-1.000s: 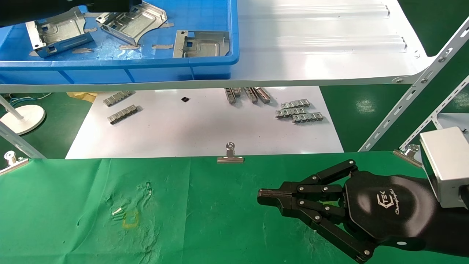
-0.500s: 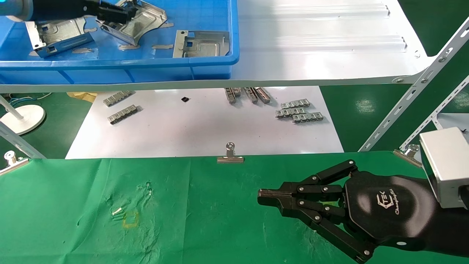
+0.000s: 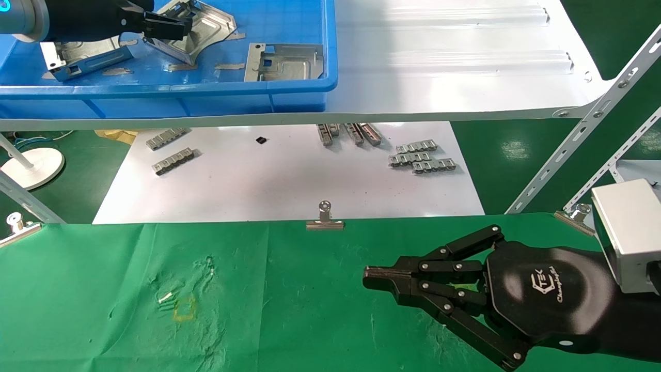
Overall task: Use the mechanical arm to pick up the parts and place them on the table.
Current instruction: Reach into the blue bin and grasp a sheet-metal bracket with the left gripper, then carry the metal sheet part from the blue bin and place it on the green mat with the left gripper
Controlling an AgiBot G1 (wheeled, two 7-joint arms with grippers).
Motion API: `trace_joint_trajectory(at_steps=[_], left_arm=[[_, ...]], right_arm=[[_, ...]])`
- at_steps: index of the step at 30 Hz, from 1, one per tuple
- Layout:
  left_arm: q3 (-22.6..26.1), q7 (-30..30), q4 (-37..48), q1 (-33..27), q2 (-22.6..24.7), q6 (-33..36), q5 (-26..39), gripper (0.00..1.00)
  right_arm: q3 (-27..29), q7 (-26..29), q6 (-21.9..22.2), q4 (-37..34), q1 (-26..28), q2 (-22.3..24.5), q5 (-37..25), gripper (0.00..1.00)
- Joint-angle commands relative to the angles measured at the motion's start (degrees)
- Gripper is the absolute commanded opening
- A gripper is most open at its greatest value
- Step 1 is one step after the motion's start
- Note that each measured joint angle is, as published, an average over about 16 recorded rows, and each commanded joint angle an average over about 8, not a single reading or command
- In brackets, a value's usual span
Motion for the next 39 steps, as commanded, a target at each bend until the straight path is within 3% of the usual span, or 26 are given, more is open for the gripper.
trace_joint_trajectory(at_steps=[1, 3, 5, 19, 28, 33, 39], left_arm=[[-0.2, 0.0, 0.6, -0.2, 0.0, 0.4, -0.3, 0.00], [-0.3, 0.0, 1.0, -0.3, 0.0, 0.6, -0.4, 0.00], [-0.3, 0.1, 1.3, -0.4, -0.1, 0.7, -0.4, 0.00], [-0.9, 0.9, 1.7, -0.6, -0.5, 0.8, -1.3, 0.00], [-3.6, 3.0, 0.4, -0.2, -1.7, 1.5, -5.1, 0.00], [-5.8, 7.5, -2.1, 0.1, -3.9, 7.2, -8.6, 0.00], [-9.1, 14.4, -4.8, 1.4, -8.2, 19.5, -13.8, 0.00]], right_arm=[[0.0, 0.0, 0.0, 0.0, 0.0, 0.0, 0.0, 0.68], [0.0, 0.0, 0.0, 0.0, 0.0, 0.0, 0.0, 0.88], [0.0, 0.0, 0.0, 0.0, 0.0, 0.0, 0.0, 1.00], [0.0, 0.0, 0.0, 0.0, 0.0, 0.0, 0.0, 1.00], [-0.1, 0.0, 0.0, 0.0, 0.0, 0.0, 0.0, 1.00], [-0.1, 0.0, 0.0, 0.0, 0.0, 0.0, 0.0, 1.00], [-0.1, 0.0, 0.0, 0.0, 0.0, 0.0, 0.1, 1.00]])
